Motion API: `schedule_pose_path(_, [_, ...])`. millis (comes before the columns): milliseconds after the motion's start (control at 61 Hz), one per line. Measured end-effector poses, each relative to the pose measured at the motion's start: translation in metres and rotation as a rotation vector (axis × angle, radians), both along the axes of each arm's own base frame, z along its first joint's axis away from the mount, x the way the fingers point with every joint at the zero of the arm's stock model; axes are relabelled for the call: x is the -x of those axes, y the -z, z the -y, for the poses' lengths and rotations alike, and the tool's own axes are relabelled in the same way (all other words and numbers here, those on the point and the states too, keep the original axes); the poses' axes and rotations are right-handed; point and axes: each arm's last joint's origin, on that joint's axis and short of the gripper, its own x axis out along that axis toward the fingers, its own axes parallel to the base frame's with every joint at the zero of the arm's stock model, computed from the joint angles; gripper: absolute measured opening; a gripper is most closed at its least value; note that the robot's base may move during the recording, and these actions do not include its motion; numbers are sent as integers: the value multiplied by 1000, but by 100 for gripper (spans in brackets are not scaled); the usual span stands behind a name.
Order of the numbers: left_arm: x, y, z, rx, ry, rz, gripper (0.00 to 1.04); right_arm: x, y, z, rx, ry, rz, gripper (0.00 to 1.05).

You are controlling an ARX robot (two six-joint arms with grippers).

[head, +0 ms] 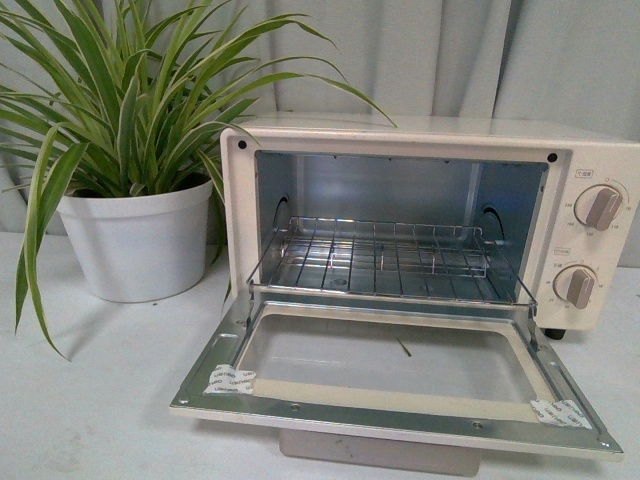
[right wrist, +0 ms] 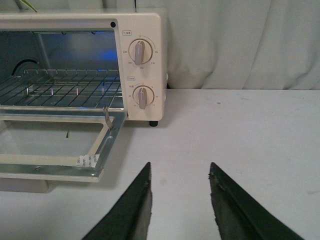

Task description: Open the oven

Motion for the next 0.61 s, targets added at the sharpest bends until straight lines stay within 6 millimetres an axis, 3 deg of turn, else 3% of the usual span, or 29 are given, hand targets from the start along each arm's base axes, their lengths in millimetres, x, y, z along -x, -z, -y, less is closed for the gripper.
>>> schedule_pose_path(311, [0, 0, 0, 0, 0, 0, 100, 0, 0, 0, 0, 0, 0, 95])
schedule_pose_path(607, [0, 0, 0, 0, 0, 0, 98, 0, 0, 0, 0, 0, 0, 95])
